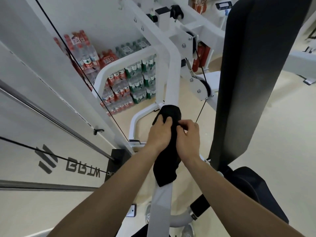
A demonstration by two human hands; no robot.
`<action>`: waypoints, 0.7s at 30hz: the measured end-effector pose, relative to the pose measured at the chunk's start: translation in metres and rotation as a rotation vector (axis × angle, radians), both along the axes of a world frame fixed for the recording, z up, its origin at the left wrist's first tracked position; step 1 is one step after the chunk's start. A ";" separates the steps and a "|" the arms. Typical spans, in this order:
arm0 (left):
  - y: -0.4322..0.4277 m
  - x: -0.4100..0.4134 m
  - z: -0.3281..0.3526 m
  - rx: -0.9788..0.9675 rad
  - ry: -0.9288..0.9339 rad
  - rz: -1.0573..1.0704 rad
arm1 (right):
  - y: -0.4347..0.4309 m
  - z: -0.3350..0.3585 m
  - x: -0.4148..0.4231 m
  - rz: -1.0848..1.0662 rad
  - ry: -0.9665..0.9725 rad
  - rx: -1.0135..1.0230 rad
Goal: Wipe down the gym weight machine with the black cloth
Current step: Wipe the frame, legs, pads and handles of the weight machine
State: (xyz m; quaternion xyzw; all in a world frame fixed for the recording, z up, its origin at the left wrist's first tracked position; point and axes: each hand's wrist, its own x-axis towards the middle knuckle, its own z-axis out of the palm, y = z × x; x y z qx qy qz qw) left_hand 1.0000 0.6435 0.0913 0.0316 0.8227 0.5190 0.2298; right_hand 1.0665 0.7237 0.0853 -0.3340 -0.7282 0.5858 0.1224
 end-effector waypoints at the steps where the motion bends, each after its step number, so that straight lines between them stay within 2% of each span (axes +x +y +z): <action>1: 0.003 -0.002 -0.004 0.014 0.010 -0.012 | -0.001 -0.003 -0.003 0.046 0.010 -0.027; 4: 0.008 -0.011 -0.014 0.029 0.041 -0.020 | -0.007 -0.011 -0.013 0.181 0.030 -0.087; 8: 0.016 -0.037 -0.016 0.097 0.046 -0.056 | 0.006 -0.012 -0.040 0.193 -0.014 -0.110; 17: 0.078 -0.152 -0.014 0.126 0.119 -0.088 | 0.075 -0.008 -0.178 0.169 -0.137 0.113; 21: 0.112 -0.213 -0.017 0.110 0.138 -0.085 | 0.101 -0.008 -0.235 0.136 -0.083 0.092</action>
